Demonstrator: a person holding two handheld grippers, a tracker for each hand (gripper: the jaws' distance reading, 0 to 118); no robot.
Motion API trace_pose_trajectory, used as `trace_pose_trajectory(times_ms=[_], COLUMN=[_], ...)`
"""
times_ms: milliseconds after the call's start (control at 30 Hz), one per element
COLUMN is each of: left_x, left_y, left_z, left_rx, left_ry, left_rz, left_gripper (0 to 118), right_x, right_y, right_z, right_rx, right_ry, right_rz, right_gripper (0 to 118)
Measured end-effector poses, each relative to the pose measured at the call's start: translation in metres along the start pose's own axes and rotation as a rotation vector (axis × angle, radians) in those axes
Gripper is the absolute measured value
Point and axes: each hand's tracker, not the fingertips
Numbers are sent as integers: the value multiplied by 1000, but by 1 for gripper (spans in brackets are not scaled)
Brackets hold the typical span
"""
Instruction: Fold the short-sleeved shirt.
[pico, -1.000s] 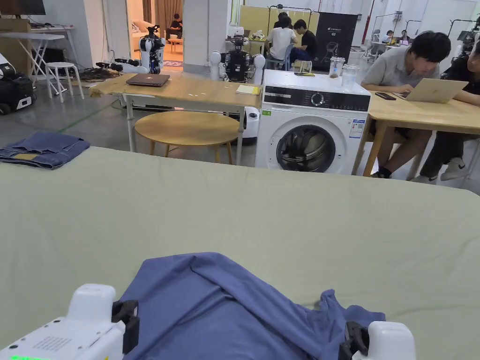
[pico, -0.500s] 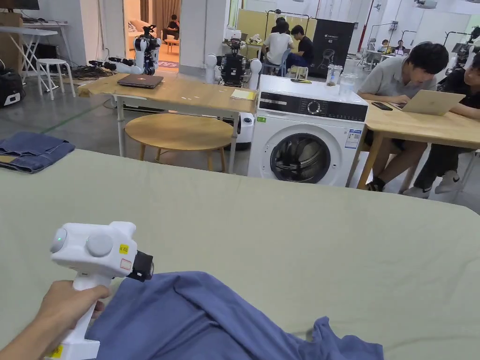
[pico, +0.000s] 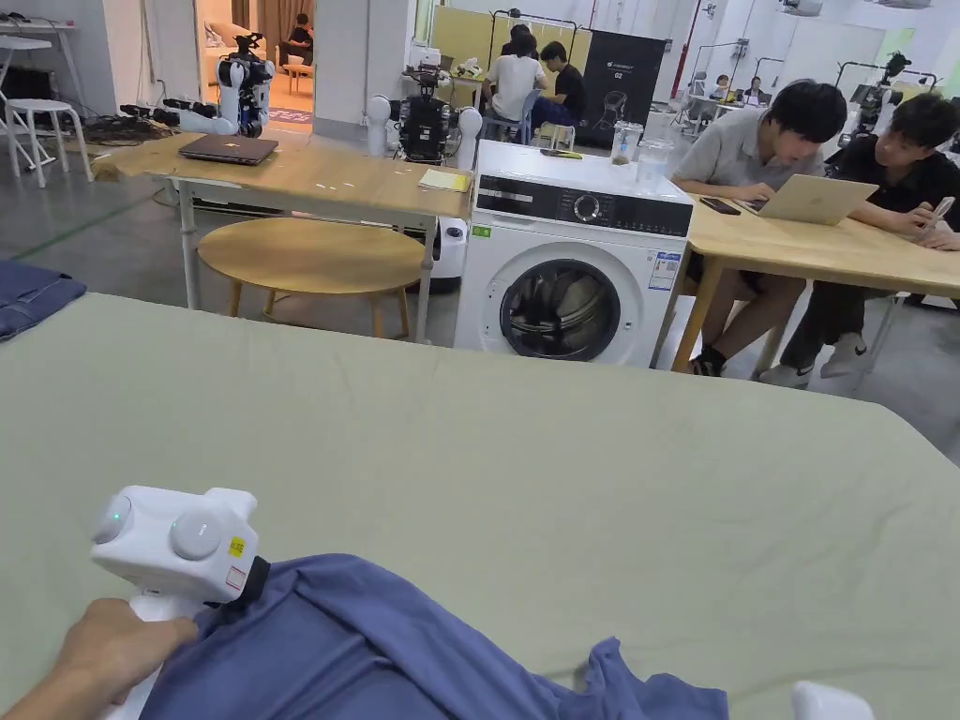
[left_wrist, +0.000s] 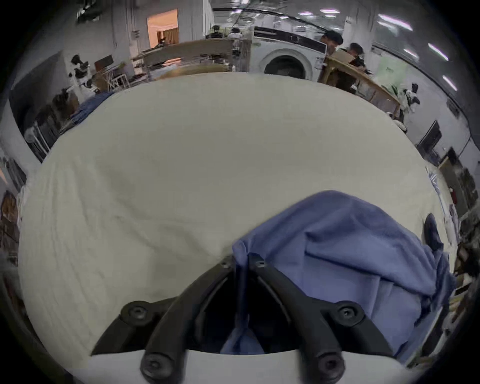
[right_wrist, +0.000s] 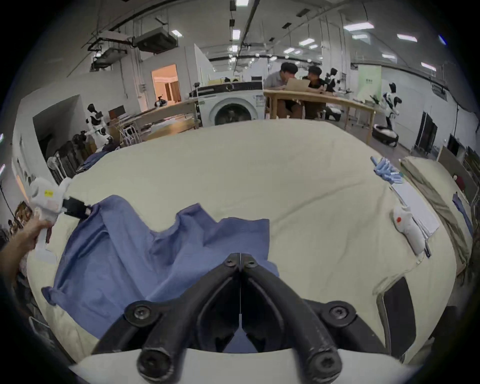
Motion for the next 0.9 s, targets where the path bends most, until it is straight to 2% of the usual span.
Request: trace_pose_trajectory(times_ms=[33, 67, 100, 133, 167, 267, 367, 433, 467, 533, 600, 700, 767, 900], left_x=[2, 4, 4, 3, 1, -6, -12, -15, -17, -19, -25, -30, -32, -26], left_y=[-4, -10, -13, -18, -21, -31, -41, -45, -48, -51, -54, -55, -55, -52], left_z=[5, 14, 18, 25, 32, 60, 90, 107, 113, 125, 135, 146, 156, 182], left_rx=[8, 36, 52, 85, 100, 179, 240, 262, 268, 291, 302, 320, 331, 369], left_ry=[-3, 7, 20, 14, 13, -5, 1, 6, 8, 28, 29, 28, 23, 26], left_rz=[-20, -36, -40, -37, -13, 15, 17, 15, 8, -2, -2, 10, 14, -2], left_gripper=[2, 2, 2, 2, 2, 2, 2, 2, 2, 2, 2, 2, 2, 2], right_x=[5, 9, 11, 15, 18, 21, 21, 21, 18, 12, 2, 9, 4, 9], right_y=[8, 19, 24, 32, 38, 52, 54, 48, 46, 48, 46, 44, 48, 72], right_z=[-8, -23, -30, -42, -52, -85, -118, -134, -132, -125, -114, -104, -76, -42], right_rx=[-9, -64, -85, -109, -147, -235, -338, -457, -432, -374, -370, -358, -283, -106], right_ry=[-2, -3, -7, 3, 15, 31, 22, -2, -11, -38, -43, -9, 15, 14], right_rz=[-14, -23, -19, -39, -40, -42, -40, -38, -23, 9, 29, 8, -28, 20], right_gripper=[5, 19, 45, 60, 65, 65, 65, 60, 54, 3, 0, 0, 0, 0])
